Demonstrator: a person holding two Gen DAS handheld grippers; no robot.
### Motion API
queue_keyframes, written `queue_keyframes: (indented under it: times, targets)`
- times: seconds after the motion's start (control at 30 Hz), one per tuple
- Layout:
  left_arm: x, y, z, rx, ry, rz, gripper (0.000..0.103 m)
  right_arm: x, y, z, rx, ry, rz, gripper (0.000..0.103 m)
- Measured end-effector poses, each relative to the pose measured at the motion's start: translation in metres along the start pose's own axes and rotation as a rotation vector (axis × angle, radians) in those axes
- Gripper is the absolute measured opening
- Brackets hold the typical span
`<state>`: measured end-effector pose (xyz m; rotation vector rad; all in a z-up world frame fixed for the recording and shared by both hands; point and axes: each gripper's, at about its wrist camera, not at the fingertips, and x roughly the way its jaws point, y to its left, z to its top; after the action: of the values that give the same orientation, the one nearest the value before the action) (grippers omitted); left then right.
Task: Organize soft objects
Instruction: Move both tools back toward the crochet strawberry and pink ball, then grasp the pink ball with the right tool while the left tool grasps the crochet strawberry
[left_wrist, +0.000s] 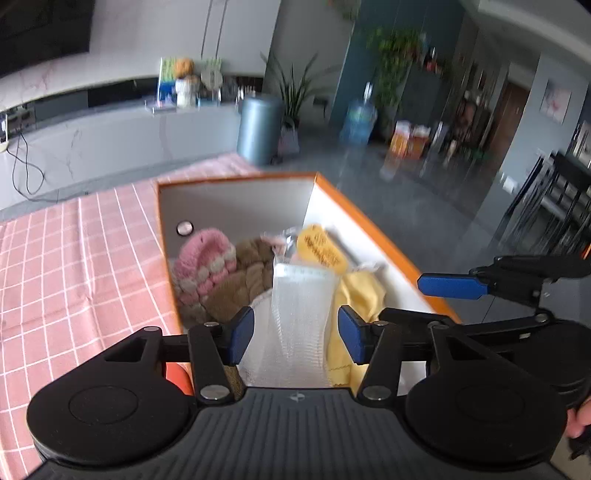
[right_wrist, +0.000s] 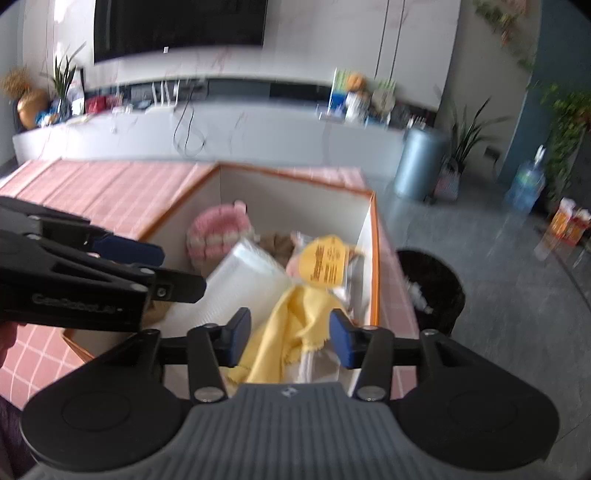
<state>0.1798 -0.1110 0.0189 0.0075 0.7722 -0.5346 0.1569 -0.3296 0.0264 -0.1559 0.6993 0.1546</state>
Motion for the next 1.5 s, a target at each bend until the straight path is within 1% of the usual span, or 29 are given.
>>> queue_keyframes:
  times: [0.1,0.2,0.33,0.4,0.5,0.67,0.8,0.9,0.97,1.03,1.13,1.33,1.5]
  targets:
    - [-0.023,0.004,-0.006,-0.018,-0.078,-0.013,0.063,-0.015,0.016,-0.003,0.011,-0.071,-0.017,0.051]
    - [-0.044,0.013,-0.015,-0.046,-0.140,-0.003,0.064,-0.026,0.034,-0.007,0.028,-0.124,-0.006,0.051]
    - [-0.067,0.033,-0.028,-0.103,-0.180,0.016,0.064,-0.036,0.065,-0.014,0.012,-0.182,0.031,0.051]
    - [-0.075,0.044,-0.036,-0.128,-0.188,0.035,0.064,-0.038,0.080,-0.016,-0.020,-0.196,0.052,0.051]
    - [-0.086,0.056,-0.050,-0.140,-0.196,0.073,0.063,-0.036,0.103,-0.018,-0.083,-0.187,0.096,0.051]
    - [-0.097,0.073,-0.074,-0.146,-0.175,0.123,0.060,-0.031,0.130,-0.016,-0.180,-0.168,0.146,0.050]
    - [-0.105,0.085,-0.086,-0.170,-0.164,0.134,0.059,-0.025,0.143,-0.012,-0.276,-0.160,0.174,0.050]
    - [-0.110,0.094,-0.094,-0.164,-0.159,0.102,0.059,-0.019,0.154,-0.006,-0.379,-0.149,0.189,0.050]
    - [-0.109,0.099,-0.095,-0.163,-0.140,0.095,0.059,-0.014,0.162,-0.002,-0.447,-0.131,0.203,0.048]
    - [-0.108,0.104,-0.097,-0.158,-0.135,0.092,0.058,-0.008,0.168,0.004,-0.508,-0.102,0.226,0.044]
    - [-0.104,0.110,-0.100,-0.146,-0.121,0.059,0.058,0.005,0.172,0.014,-0.607,-0.042,0.249,0.043]
    - [-0.081,0.121,-0.087,-0.081,-0.053,0.027,0.059,0.043,0.179,0.036,-0.767,0.129,0.329,0.043]
    - [-0.057,0.126,-0.075,-0.031,0.013,-0.009,0.062,0.074,0.184,0.055,-0.916,0.262,0.394,0.043]
